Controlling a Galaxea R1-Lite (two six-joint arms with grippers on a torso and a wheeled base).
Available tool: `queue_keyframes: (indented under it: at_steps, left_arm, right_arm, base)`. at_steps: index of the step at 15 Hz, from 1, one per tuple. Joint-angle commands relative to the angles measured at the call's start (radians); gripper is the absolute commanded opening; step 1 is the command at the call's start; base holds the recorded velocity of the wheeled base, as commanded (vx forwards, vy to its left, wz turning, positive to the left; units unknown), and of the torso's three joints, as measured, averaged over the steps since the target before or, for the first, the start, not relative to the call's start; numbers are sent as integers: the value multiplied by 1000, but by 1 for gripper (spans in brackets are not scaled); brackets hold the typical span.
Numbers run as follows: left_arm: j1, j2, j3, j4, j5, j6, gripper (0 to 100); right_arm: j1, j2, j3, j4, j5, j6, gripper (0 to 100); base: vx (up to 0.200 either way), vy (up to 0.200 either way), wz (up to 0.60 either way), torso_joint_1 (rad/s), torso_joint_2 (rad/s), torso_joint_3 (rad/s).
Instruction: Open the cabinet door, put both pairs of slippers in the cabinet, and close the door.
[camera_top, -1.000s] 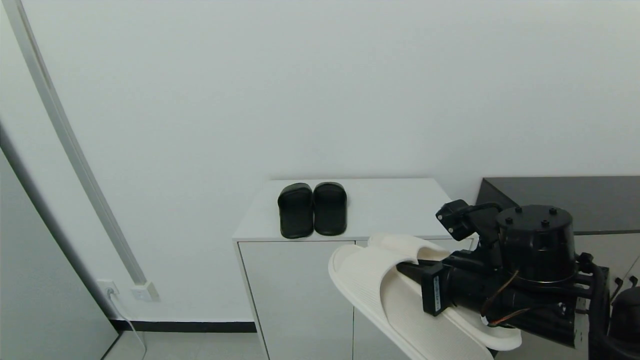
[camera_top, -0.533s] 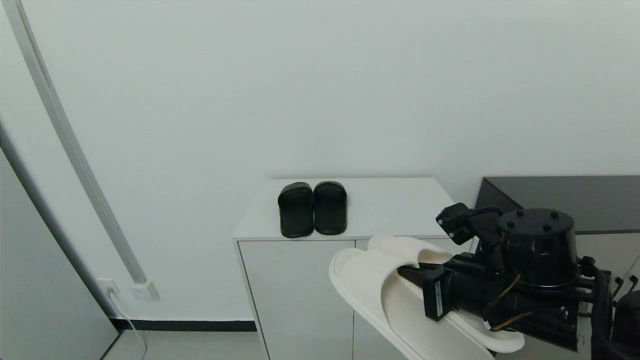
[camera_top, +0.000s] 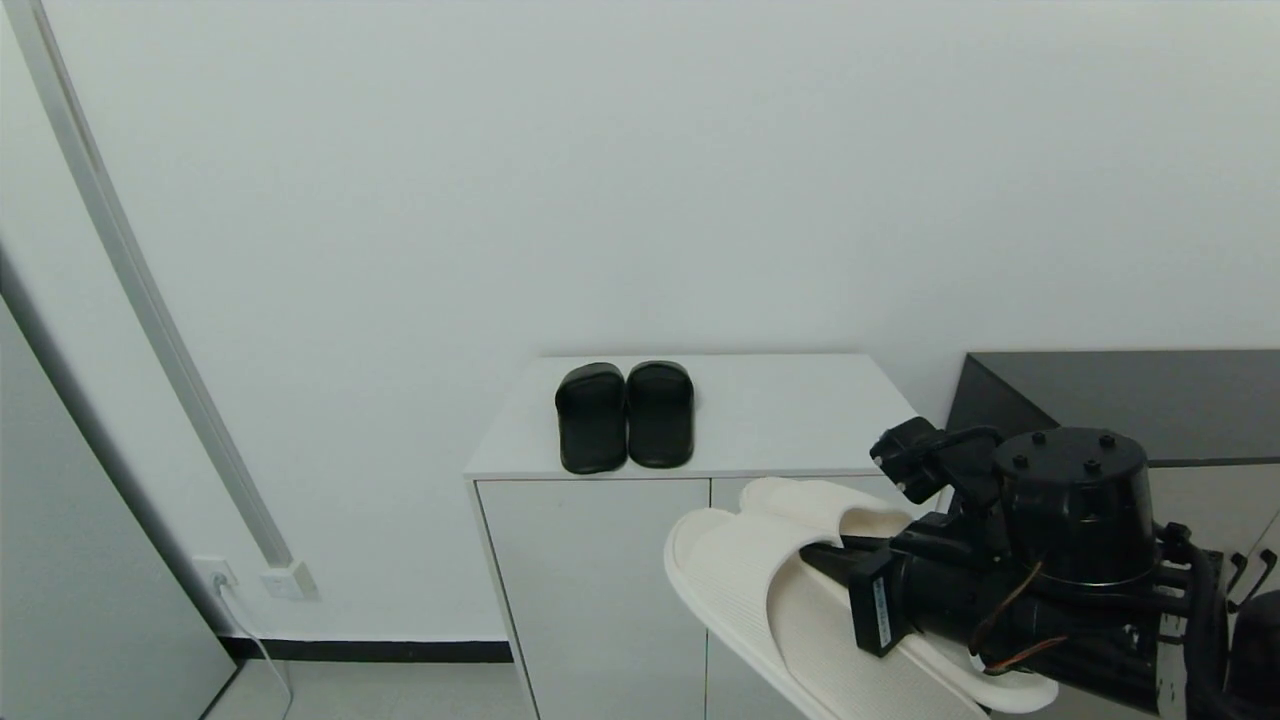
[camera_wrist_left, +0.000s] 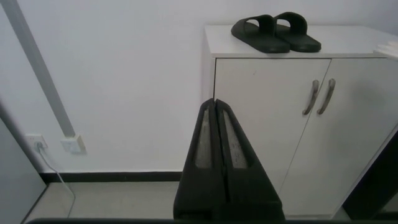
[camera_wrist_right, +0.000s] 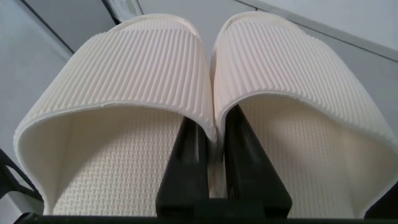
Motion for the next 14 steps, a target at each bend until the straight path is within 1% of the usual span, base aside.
queue_keyframes:
  at_steps: [1, 14]
  left_arm:
    - [0, 0, 0, 0, 0, 0, 0]
    - [0, 0, 0, 0, 0, -2, 0]
  right_arm:
    - [-1, 8, 5, 1, -3, -9, 0]
    - [1, 0, 41, -2, -3, -16, 0]
  base:
    - [0, 0, 0, -129, 339, 183]
    - [0, 0, 0, -213, 526, 307]
